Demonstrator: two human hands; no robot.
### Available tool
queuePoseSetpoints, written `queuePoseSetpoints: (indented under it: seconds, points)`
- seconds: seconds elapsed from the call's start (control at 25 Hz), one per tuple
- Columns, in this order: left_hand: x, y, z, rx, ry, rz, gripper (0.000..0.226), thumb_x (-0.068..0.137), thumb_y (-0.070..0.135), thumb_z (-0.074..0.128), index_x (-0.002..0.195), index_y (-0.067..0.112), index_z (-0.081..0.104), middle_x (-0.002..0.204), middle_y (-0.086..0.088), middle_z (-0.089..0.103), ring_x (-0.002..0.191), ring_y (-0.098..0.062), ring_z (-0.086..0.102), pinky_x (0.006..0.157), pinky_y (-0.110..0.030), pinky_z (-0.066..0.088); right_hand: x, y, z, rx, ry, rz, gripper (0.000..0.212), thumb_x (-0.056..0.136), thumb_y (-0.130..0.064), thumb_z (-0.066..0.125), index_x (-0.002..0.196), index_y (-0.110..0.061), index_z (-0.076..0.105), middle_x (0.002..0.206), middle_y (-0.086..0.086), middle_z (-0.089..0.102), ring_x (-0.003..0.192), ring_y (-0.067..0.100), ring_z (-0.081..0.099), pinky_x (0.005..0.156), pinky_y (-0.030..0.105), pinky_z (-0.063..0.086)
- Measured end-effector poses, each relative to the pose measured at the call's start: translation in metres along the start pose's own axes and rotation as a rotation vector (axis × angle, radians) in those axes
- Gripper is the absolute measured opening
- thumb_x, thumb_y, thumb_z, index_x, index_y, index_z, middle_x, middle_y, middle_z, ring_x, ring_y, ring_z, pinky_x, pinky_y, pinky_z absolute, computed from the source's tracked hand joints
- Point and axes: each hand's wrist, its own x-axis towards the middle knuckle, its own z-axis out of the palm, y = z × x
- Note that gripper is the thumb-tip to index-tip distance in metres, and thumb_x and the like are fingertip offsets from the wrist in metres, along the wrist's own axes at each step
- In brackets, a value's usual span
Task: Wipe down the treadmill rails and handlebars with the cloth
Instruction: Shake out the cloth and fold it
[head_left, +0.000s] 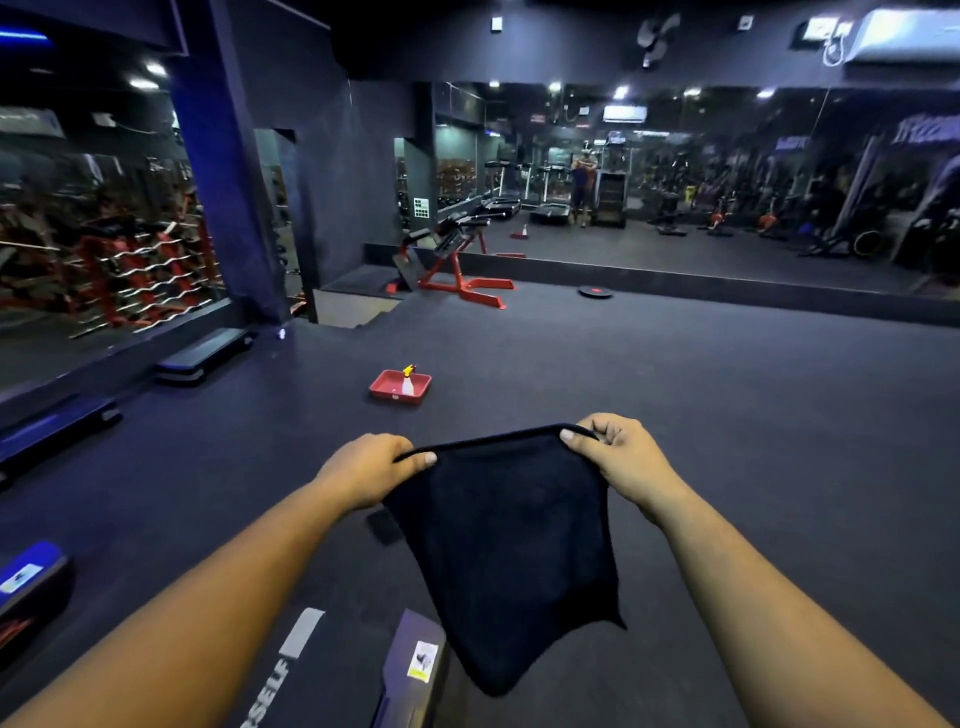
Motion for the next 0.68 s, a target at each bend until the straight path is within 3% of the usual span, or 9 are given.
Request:
queuePoseSetpoints:
  seconds: [0.08,0.16,0.24,0.32,0.4,0.52,0.68]
  points:
    - [0.049,0.019,0.018,-0.308,0.043,-0.077,0.055,0.093,0.061,0.053,0.072,0.01,0.054,0.066,0.001,0.057,0.059,-0.014,0.053,0.058,-0.031,0.042,0.05,0.024,-0.017,0.039,0.046,0.034,0.02,0.09,-0.025,0.07,0.08,-0.01,0.06,0.066,-0.002,0.063,0.059,0.011,0.057,0.05,0.023,0.044]
    - [0.091,0.044,0.035,-0.585,0.079,-0.128,0.043,0.095,0.051,0.057,0.072,0.015,0.053,0.062,-0.002,0.049,0.053,-0.012,0.047,0.049,-0.026,0.036,0.096,0.043,-0.025,0.082,0.099,0.081,0.023,0.092,-0.024,0.066,0.075,-0.015,0.053,0.064,0.004,0.055,0.057,0.017,0.051,0.051,0.03,0.041]
    - [0.124,0.069,0.052,-0.778,0.097,-0.145,0.035,0.097,0.042,0.059,0.076,0.014,0.06,0.064,-0.004,0.053,0.056,-0.015,0.049,0.048,-0.025,0.037,0.133,0.053,-0.019,0.13,0.136,0.084,0.027,0.093,-0.028,0.063,0.072,-0.017,0.05,0.064,0.008,0.051,0.056,0.019,0.05,0.052,0.036,0.044]
    - [0.17,0.092,0.07,-0.942,0.095,-0.166,0.028,0.098,0.032,0.06,0.084,0.009,0.068,0.073,-0.009,0.066,0.065,-0.018,0.06,0.056,-0.03,0.05,0.18,0.067,-0.01,0.076,0.127,0.023,0.028,0.086,-0.043,0.065,0.073,-0.02,0.055,0.066,0.002,0.06,0.06,0.017,0.057,0.058,0.042,0.053]
    - [0.214,0.104,0.084,-1.056,0.08,-0.176,0.023,0.1,0.023,0.057,0.098,0.005,0.071,0.091,-0.015,0.075,0.079,-0.02,0.07,0.071,-0.034,0.059,0.219,0.079,0.001,-0.063,0.062,-0.067,0.022,0.083,-0.047,0.067,0.078,-0.027,0.062,0.07,-0.007,0.066,0.067,0.01,0.063,0.065,0.037,0.054]
    - [0.282,0.1,0.095,-1.161,0.051,-0.17,0.029,0.1,0.03,0.056,0.106,0.006,0.07,0.101,-0.016,0.075,0.09,-0.022,0.073,0.084,-0.039,0.06,0.275,0.094,0.018,-0.247,-0.054,-0.159,0.009,0.087,-0.038,0.066,0.084,-0.029,0.065,0.081,-0.008,0.067,0.076,0.008,0.064,0.068,0.033,0.053]
    - [0.383,0.06,0.099,-1.218,0.034,-0.151,0.03,0.091,0.028,0.07,0.11,0.006,0.069,0.105,-0.015,0.075,0.1,-0.027,0.072,0.087,-0.036,0.059,0.38,0.123,0.029,-0.182,-0.272,-0.187,0.016,0.089,-0.011,0.053,0.078,-0.017,0.064,0.087,0.004,0.059,0.08,0.019,0.06,0.075,0.045,0.053]
